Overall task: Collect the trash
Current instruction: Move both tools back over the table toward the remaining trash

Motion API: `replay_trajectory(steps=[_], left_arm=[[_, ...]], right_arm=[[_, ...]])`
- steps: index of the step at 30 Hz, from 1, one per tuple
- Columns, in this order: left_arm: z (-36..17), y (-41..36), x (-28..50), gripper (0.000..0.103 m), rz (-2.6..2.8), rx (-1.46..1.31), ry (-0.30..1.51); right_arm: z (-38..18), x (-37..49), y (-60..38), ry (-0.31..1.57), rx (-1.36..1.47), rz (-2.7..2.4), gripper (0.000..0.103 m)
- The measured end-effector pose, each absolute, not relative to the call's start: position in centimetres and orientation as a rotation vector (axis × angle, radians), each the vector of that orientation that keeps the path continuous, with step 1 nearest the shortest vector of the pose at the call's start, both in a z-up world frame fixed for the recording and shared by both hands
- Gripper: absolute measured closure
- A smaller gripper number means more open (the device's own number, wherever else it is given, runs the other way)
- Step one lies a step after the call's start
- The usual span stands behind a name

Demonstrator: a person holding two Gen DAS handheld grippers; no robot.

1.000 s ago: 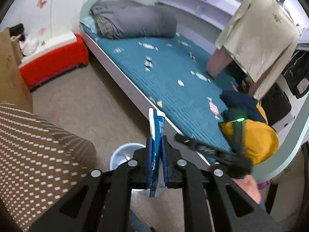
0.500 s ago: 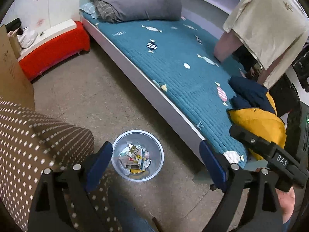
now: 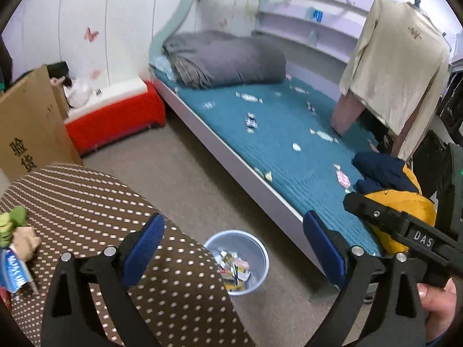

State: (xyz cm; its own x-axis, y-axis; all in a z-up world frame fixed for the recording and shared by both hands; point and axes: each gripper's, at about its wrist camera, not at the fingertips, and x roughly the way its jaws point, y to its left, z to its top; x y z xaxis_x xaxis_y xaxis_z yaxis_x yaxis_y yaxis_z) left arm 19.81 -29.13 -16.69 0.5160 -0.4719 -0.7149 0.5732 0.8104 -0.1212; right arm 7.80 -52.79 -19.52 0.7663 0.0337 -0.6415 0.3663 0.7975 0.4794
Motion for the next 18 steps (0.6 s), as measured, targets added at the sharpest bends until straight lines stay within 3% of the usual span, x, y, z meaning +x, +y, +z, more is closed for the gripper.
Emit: replay_trajectory(steps=[18], left_arm=[[-11.5,-17.9,15.7,0.007,-0.527,0.032,0.663]], right_arm=[[-12.4,9.3,-41.7,0.61,0.444,0.021,0.006]])
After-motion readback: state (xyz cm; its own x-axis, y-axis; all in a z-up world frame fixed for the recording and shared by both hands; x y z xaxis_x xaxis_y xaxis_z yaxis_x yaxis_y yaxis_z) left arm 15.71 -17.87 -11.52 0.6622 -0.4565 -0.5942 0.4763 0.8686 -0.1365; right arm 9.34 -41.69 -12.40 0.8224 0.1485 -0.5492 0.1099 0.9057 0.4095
